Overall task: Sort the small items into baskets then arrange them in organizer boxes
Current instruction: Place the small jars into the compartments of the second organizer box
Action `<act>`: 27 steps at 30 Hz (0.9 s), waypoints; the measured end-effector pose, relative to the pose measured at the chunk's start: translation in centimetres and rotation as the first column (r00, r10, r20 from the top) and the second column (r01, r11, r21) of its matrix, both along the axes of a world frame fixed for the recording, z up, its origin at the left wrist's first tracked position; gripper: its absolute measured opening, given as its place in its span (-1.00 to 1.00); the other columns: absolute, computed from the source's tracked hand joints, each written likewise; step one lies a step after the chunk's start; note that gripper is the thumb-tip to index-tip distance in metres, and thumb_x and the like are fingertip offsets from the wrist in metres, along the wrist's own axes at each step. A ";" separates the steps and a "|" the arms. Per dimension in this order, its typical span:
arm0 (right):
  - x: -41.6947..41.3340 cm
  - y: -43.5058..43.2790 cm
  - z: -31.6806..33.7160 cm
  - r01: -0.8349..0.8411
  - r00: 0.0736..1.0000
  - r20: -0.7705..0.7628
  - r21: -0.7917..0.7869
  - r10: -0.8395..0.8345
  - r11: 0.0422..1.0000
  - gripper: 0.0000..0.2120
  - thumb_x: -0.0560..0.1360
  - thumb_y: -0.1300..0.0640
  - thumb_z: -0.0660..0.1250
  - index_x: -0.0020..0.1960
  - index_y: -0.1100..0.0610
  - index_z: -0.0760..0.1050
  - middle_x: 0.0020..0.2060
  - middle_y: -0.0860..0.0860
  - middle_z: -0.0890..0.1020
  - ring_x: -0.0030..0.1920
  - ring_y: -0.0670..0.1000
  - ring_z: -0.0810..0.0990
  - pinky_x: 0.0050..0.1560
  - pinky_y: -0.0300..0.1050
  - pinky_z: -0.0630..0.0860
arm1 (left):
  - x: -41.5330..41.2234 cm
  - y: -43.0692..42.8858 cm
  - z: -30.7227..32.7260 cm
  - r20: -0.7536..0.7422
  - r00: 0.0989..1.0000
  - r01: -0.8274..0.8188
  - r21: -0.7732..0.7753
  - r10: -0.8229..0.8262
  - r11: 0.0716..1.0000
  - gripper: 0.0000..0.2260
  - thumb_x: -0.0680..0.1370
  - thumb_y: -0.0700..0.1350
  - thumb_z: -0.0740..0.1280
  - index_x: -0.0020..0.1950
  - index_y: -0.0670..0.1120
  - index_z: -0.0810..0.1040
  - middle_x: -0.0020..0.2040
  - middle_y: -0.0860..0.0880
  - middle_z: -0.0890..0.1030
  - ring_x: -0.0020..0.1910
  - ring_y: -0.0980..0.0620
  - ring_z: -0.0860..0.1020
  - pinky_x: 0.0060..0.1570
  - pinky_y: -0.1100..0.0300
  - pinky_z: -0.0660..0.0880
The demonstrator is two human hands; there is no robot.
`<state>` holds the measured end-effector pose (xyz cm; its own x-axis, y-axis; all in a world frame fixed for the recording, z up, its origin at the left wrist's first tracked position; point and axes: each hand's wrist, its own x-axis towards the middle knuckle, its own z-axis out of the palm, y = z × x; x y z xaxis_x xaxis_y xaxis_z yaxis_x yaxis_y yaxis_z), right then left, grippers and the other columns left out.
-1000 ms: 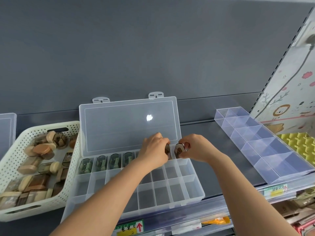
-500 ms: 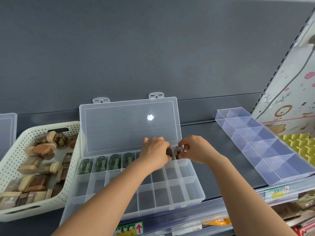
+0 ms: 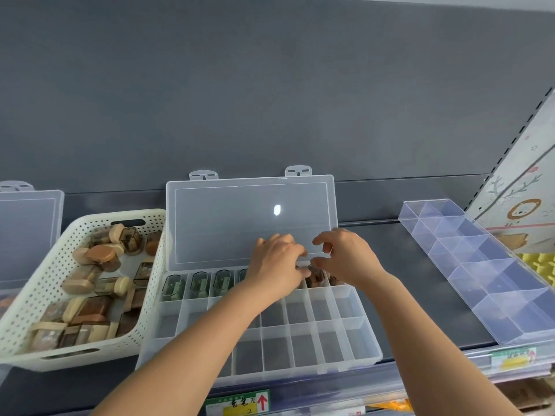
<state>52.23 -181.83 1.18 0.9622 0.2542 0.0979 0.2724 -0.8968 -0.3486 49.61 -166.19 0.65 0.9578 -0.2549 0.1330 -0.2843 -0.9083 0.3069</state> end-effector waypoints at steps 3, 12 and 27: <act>-0.3 3.5 0.4 -0.079 0.995 0.065 0.094 0.073 0.992 -0.65 0.45 0.01 0.43 0.21 0.04 0.55 0.01 -0.02 0.58 -0.09 -0.07 0.53 -0.03 -0.16 0.54 | -0.8 3.4 0.9 0.038 0.998 -0.048 -0.033 0.049 0.998 -0.66 0.54 0.09 0.33 0.28 0.03 0.53 0.19 0.05 0.50 0.19 0.02 0.40 0.16 0.11 0.27; -1.8 17.2 0.7 -0.421 0.903 0.157 0.147 0.399 0.895 -0.71 0.49 0.02 0.37 0.19 0.04 0.57 0.02 0.00 0.58 -0.03 0.00 0.56 -0.02 -0.13 0.54 | -4.7 17.8 2.2 0.079 0.912 -0.403 -0.007 0.403 0.915 -0.73 0.55 -0.06 0.33 0.24 0.02 0.56 0.13 0.05 0.54 0.13 0.06 0.46 0.03 0.18 0.41; 0.9 31.9 0.0 -0.445 0.824 0.126 -0.460 0.552 0.768 -0.82 0.49 0.01 0.28 0.04 0.05 0.54 0.02 0.01 0.59 0.14 0.09 0.43 0.19 -0.06 0.29 | -5.6 30.6 -2.0 -0.001 0.849 -0.523 0.148 0.529 0.839 -0.56 0.52 -0.10 0.33 0.39 -0.04 0.36 0.35 -0.06 0.41 0.28 -0.09 0.39 0.29 0.02 0.38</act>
<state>53.14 -149.91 1.18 0.6455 0.7584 0.0900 0.7457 -0.6513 0.1402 43.99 -135.56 -1.33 0.9567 0.2760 0.0923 0.2581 -0.9512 0.1692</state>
